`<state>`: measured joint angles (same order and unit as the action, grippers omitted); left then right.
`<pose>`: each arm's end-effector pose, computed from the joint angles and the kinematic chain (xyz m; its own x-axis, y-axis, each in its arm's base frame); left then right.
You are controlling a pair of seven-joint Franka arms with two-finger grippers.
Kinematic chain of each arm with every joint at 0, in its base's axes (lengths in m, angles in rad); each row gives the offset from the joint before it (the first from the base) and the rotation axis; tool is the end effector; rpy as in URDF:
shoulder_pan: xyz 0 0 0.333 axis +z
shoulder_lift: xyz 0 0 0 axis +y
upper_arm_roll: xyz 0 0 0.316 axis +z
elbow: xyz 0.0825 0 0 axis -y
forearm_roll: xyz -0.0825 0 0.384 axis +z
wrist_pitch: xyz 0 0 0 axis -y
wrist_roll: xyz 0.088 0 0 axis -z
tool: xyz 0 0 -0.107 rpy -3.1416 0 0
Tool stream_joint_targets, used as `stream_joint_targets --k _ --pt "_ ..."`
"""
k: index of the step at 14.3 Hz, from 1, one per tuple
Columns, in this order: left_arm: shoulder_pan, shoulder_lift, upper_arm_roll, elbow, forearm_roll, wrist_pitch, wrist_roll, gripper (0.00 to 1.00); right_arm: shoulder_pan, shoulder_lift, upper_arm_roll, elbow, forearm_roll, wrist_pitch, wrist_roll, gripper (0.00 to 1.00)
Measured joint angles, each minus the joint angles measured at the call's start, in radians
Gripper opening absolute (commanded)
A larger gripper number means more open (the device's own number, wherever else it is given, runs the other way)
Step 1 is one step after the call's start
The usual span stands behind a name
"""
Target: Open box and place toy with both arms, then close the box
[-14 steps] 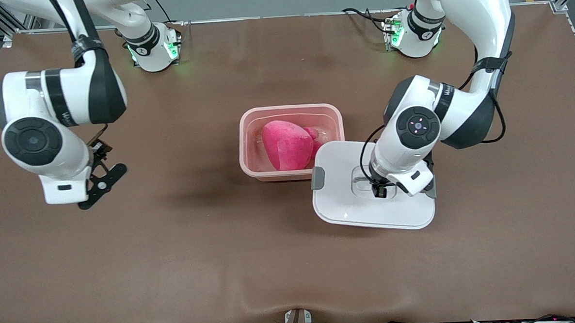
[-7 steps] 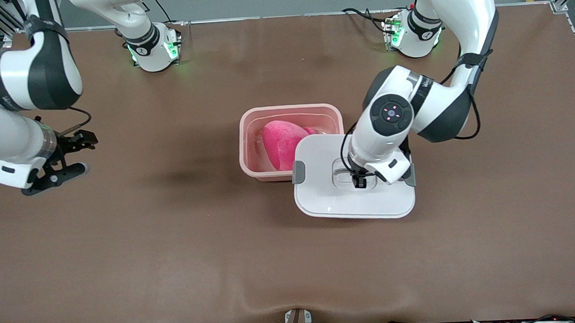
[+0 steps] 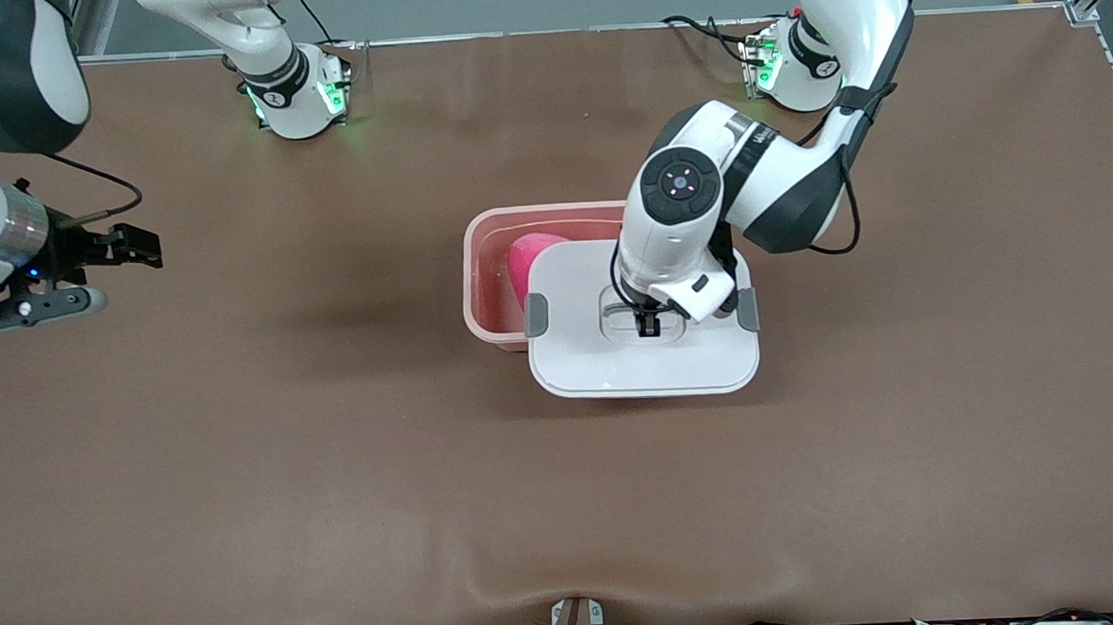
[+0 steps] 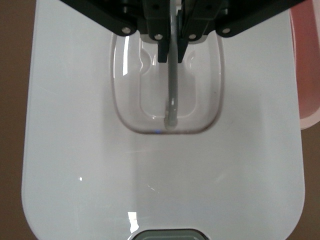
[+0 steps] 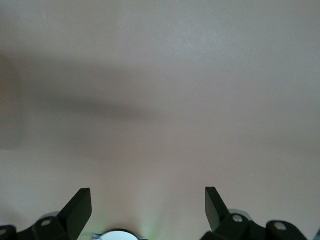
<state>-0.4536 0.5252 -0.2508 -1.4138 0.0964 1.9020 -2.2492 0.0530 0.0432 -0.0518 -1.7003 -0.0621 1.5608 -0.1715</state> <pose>0.5585 -0.4240 0.4021 0.0269 0.9995 -0.0137 0.9989 -0.0274 -0.0376 0.5557 -0.0055 0.5395 0.9669 0.1705 -0.1898 0.1796 -0.9832 0.0315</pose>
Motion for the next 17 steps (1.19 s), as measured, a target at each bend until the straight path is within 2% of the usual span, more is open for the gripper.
stream_joint_targets --k 6,9,14,17 --pt "-0.087 0.004 0.0 -0.005 0.0 0.0 -0.102 0.0 -0.014 -0.072 0.001 0.0 0.024 -0.001 0.108 1.0" --pt "-0.105 0.004 0.0 -0.005 0.0 0.001 -0.133 0.0 -0.019 -0.086 0.001 0.0 0.076 -0.01 0.175 1.0" --pt "-0.142 0.01 0.0 -0.01 0.0 0.038 -0.17 0.0 -0.028 -0.105 0.002 0.012 0.091 -0.054 0.176 1.0" --pt "-0.167 0.029 0.0 -0.013 0.0 0.06 -0.204 0.0 -0.029 -0.106 0.004 0.061 0.114 -0.058 0.161 1.0"
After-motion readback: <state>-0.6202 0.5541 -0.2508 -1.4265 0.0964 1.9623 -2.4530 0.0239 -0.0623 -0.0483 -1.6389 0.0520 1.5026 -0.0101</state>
